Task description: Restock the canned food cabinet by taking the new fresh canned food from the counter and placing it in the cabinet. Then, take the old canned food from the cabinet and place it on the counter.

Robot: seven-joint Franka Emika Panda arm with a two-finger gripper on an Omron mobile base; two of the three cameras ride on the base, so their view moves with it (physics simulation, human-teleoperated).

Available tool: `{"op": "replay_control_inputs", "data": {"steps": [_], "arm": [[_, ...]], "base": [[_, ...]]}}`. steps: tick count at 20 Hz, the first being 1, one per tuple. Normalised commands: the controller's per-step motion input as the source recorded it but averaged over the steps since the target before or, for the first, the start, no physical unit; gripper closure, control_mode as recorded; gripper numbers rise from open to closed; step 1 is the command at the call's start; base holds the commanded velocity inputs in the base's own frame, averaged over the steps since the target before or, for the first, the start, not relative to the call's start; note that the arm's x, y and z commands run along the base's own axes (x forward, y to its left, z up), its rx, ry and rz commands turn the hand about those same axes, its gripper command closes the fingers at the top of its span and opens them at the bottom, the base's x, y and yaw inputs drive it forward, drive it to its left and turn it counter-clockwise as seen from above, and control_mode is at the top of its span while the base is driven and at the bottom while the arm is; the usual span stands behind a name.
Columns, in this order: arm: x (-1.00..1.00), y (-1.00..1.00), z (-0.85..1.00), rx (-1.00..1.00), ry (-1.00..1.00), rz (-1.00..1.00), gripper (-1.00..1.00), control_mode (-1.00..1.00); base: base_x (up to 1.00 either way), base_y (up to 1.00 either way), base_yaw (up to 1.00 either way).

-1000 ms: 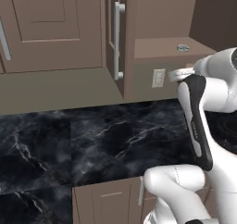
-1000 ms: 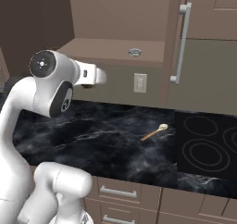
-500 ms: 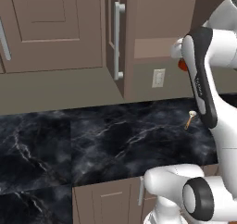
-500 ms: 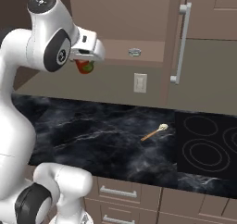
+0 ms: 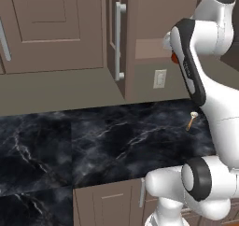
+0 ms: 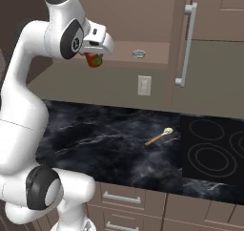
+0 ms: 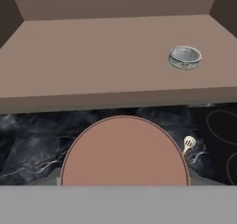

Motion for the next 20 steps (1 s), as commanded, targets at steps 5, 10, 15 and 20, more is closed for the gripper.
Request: {"op": "replay_control_inputs", "data": {"steps": [5,10,15,20], "arm": [[0.82,0.00,-0.13,0.00,0.00,-0.02,1.00,-1.00],[0.87,0.01,-0.26,0.00,0.00,-0.02,1.00,-1.00],[0.85,0.02,-0.05,0.01,-0.05,-0.02,1.00,-1.00],[0.67,0.00,-0.05,0.00,-0.03,-0.02,1.00,-1.00]], "base": [[0.00,0.00,0.00],[0.00,0.00,0.00],[0.00,0.00,0.00],[0.00,0.00,0.00]]}}
